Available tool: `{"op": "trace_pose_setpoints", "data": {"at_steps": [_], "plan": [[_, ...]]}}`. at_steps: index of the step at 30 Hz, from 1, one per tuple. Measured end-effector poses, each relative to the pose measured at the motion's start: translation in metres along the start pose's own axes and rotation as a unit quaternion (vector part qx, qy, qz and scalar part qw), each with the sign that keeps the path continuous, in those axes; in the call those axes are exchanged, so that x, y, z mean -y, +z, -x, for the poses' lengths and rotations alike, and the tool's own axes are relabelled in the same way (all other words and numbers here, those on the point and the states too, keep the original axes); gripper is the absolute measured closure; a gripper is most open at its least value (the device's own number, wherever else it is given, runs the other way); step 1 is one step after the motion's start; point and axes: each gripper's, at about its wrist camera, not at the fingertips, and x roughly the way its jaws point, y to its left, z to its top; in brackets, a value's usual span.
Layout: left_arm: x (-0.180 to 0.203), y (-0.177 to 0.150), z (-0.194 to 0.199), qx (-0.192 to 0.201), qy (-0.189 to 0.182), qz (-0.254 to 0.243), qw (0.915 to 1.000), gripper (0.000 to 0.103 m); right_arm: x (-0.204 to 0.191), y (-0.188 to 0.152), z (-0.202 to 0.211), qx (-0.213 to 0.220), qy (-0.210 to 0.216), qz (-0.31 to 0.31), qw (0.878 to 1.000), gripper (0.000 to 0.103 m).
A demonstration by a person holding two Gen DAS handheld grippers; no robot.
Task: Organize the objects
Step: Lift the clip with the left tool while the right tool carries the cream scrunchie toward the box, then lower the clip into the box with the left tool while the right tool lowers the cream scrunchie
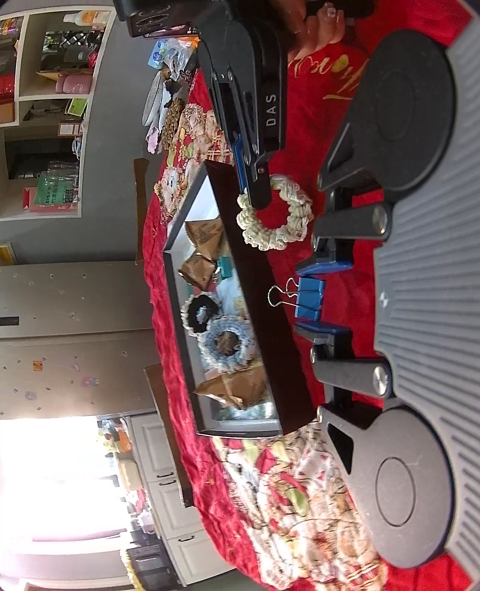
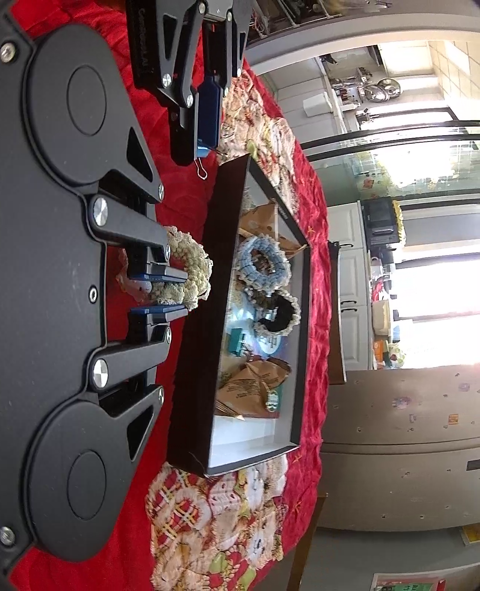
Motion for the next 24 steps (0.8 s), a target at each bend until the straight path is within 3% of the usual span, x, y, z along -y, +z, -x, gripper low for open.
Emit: {"op": "trace_pose_setpoints", "data": {"at_steps": [10, 24], "plan": [[0.005, 0.037, -0.016, 0.023, 0.015, -0.03, 0.9992, 0.073, 0.008, 0.029, 0.013, 0.038, -0.003, 0.001, 0.999, 0.091], [-0.014, 0.071, -0.066, 0.033, 0.054, 0.002, 0.998, 0.073, 0.025, 0.068, -0.022, 0.052, -0.044, -0.017, 0.997, 0.091]]}}
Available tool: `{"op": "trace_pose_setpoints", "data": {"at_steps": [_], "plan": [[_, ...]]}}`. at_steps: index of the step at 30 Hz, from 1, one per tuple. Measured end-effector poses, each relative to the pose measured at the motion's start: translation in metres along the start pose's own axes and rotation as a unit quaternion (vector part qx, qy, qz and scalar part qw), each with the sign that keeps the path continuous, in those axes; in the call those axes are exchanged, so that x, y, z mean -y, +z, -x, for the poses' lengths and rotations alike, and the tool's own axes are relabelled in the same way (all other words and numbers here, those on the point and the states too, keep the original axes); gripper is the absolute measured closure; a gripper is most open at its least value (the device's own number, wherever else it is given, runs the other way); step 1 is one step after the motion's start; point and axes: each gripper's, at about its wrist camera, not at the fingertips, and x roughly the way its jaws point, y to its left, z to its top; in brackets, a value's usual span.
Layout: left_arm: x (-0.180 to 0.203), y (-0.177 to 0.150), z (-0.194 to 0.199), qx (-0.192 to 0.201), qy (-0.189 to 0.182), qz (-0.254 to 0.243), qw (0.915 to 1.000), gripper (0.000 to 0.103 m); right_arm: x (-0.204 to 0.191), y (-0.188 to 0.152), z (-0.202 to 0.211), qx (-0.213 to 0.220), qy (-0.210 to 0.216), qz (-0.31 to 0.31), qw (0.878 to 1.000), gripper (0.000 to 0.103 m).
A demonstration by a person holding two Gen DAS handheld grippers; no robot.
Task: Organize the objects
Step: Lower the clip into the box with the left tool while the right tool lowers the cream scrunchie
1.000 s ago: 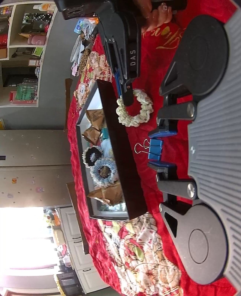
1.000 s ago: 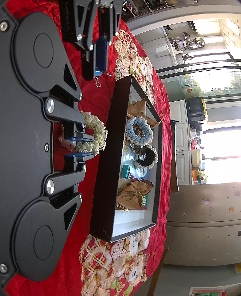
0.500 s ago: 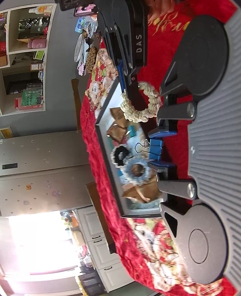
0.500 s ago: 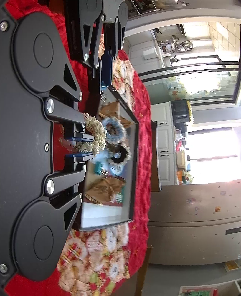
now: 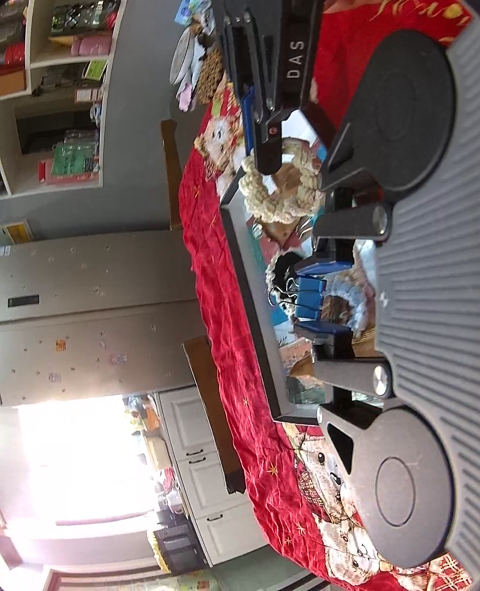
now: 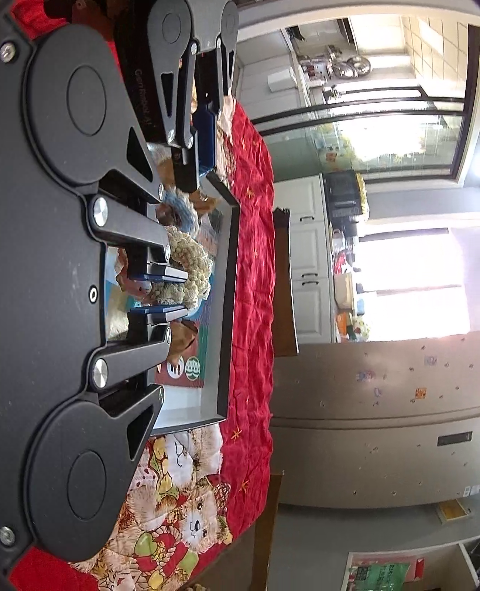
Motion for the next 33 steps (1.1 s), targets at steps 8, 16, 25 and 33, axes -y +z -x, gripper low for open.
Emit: {"op": "trace_pose_setpoints", "data": {"at_steps": [8, 16, 25, 33], "plan": [[0.001, -0.004, -0.019, -0.005, 0.016, -0.004, 0.9998, 0.073, 0.008, -0.005, -0.026, -0.013, -0.006, -0.015, 1.0, 0.091], [0.003, -0.007, -0.033, -0.008, 0.029, -0.012, 0.9995, 0.073, 0.015, -0.01, -0.044, -0.022, -0.014, -0.026, 0.999, 0.091], [0.006, -0.012, -0.043, -0.017, 0.037, -0.019, 0.999, 0.073, 0.02, -0.014, -0.058, -0.03, -0.019, -0.033, 0.999, 0.091], [0.009, -0.017, -0.052, -0.027, 0.047, -0.029, 0.9981, 0.072, 0.023, -0.018, -0.066, -0.039, -0.024, -0.032, 0.998, 0.09]]}}
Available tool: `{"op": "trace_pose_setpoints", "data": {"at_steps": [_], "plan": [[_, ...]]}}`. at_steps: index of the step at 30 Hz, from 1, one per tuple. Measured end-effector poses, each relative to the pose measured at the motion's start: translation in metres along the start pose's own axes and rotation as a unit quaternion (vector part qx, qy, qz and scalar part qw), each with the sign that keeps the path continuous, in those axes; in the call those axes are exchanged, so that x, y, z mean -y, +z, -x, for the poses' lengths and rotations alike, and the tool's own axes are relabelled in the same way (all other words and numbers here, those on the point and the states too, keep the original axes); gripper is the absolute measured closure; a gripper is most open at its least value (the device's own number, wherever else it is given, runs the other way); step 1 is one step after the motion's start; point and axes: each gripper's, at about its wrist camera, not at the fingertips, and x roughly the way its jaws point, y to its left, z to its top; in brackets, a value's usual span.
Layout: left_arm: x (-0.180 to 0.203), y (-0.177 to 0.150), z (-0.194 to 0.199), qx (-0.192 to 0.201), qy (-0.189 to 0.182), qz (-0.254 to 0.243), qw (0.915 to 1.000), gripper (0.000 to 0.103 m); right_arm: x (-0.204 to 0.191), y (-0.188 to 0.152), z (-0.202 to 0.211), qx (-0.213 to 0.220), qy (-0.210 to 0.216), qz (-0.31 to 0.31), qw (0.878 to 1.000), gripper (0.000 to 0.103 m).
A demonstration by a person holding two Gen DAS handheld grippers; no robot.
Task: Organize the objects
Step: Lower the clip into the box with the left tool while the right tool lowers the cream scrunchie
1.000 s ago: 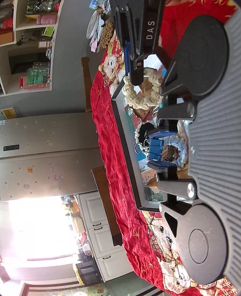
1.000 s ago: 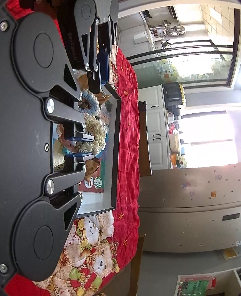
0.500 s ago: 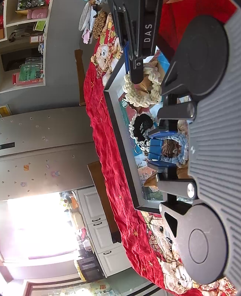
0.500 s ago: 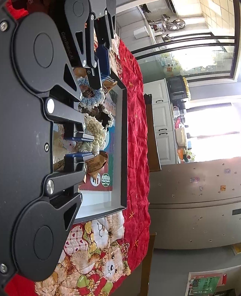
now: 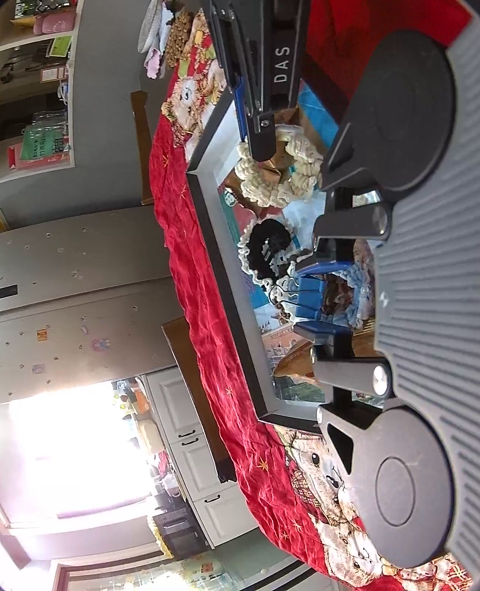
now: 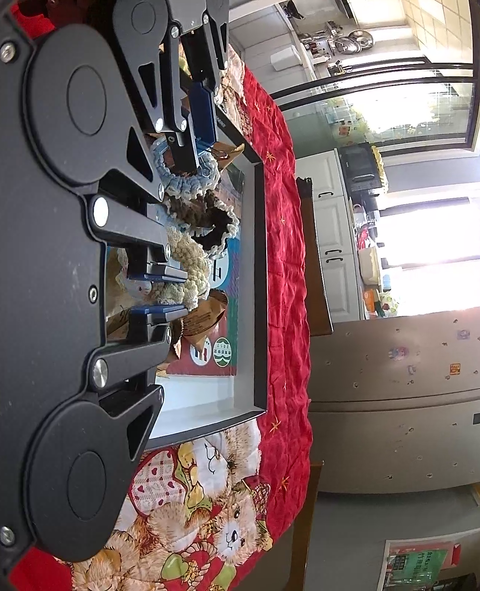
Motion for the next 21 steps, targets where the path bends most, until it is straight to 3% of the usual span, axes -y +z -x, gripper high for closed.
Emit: {"op": "trace_pose_setpoints", "data": {"at_steps": [21], "plan": [[0.005, -0.005, -0.007, -0.01, 0.009, -0.01, 0.9999, 0.069, -0.001, -0.006, -0.012, -0.02, -0.007, 0.006, 1.0, 0.088]]}}
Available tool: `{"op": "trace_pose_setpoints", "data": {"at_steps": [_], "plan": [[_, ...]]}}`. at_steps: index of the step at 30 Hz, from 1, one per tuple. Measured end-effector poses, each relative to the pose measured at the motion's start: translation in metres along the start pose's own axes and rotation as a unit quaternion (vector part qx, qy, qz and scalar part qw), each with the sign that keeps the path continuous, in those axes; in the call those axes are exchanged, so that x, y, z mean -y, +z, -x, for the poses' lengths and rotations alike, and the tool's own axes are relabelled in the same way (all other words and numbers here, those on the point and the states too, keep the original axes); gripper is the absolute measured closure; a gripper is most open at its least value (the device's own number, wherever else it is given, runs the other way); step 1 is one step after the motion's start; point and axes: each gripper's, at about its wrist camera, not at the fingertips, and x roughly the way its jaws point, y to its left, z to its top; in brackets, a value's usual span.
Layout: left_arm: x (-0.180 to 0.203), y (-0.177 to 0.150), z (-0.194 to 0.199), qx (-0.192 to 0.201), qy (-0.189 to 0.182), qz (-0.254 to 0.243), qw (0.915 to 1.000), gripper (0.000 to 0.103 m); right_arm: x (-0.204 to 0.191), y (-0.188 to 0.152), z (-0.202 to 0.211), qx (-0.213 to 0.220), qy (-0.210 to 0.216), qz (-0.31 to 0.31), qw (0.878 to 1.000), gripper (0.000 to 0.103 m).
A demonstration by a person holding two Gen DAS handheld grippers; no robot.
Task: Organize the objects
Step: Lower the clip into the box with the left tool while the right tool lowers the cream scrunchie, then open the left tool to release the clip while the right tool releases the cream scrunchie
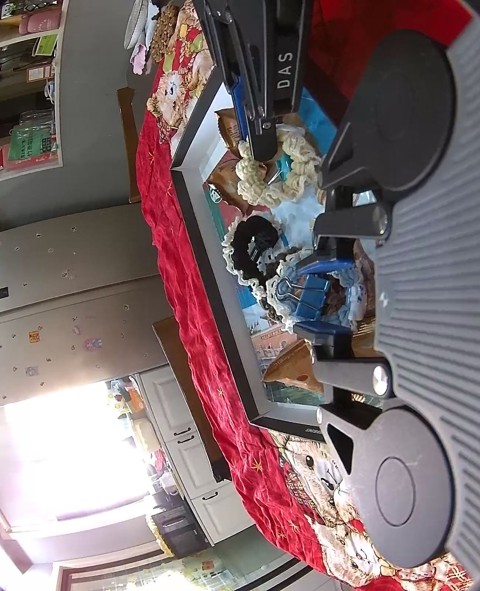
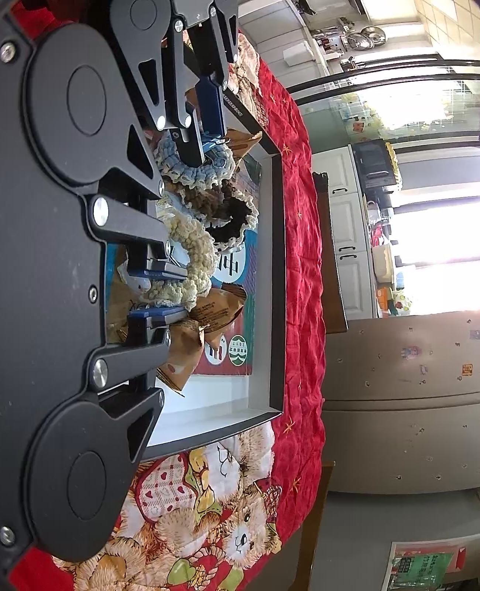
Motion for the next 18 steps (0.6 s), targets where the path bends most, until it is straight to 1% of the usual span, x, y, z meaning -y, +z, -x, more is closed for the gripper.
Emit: {"op": "trace_pose_setpoints", "data": {"at_steps": [6, 8, 12, 13, 14, 17, 18], "plan": [[0.0004, -0.0005, 0.0009, 0.001, 0.0, -0.002, 1.0, 0.066, 0.0, -0.0009, -0.0023, -0.003, -0.001, 0.002, 1.0, 0.087], [0.0001, -0.0006, 0.0009, 0.001, 0.0, -0.001, 1.0, 0.062, 0.0001, -0.0012, -0.0022, -0.003, -0.001, 0.001, 1.0, 0.086], [0.0005, -0.0002, 0.002, 0.002, 0.0, -0.001, 1.0, 0.059, 0.0011, -0.0007, -0.0014, 0.001, -0.001, 0.0, 1.0, 0.085], [0.0006, -0.0001, 0.002, 0.002, -0.001, -0.001, 1.0, 0.056, 0.0014, -0.0007, -0.001, 0.001, -0.001, 0.0, 1.0, 0.083], [0.001, 0.0, 0.0027, 0.003, 0.0, -0.001, 1.0, 0.05, 0.0012, -0.0008, -0.0005, 0.002, -0.001, -0.001, 1.0, 0.08], [0.0013, 0.0007, 0.0053, 0.007, 0.0, -0.001, 1.0, 0.049, 0.0007, -0.0003, 0.0015, 0.008, -0.003, 0.0, 1.0, 0.071], [0.0013, 0.0009, 0.0063, 0.008, 0.0, 0.0, 1.0, 0.049, 0.0006, 0.0001, 0.0025, 0.011, -0.004, 0.0, 1.0, 0.07]]}}
